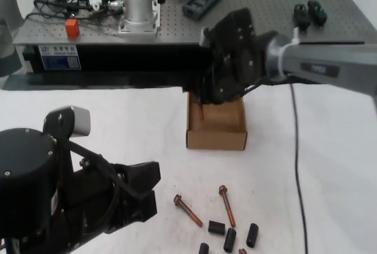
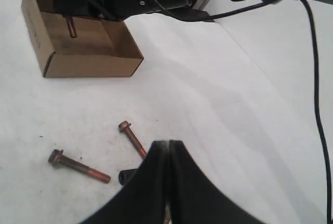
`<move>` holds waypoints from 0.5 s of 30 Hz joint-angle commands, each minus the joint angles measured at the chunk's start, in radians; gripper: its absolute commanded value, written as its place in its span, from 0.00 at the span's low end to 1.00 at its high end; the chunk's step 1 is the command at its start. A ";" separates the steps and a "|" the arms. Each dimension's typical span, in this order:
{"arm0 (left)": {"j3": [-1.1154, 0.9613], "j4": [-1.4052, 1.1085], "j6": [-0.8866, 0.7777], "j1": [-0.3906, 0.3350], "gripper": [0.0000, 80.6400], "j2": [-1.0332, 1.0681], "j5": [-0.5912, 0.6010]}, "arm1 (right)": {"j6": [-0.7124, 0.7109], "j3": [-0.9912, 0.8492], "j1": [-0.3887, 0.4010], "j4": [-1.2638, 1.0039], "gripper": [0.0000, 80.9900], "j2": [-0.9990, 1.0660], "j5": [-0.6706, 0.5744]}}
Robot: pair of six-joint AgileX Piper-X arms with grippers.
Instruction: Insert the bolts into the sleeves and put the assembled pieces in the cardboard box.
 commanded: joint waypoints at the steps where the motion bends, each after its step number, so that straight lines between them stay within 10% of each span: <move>1: -0.002 0.006 0.016 0.003 0.01 -0.010 -0.011 | 0.034 -0.061 0.003 0.048 0.02 0.044 -0.015; 8: -0.002 0.006 0.016 0.003 0.01 -0.010 -0.011 | 0.032 -0.068 -0.010 0.053 0.51 0.045 -0.038; 15: -0.003 0.006 0.018 0.003 0.01 -0.010 -0.018 | -0.064 -0.019 -0.038 0.179 0.41 -0.195 -0.107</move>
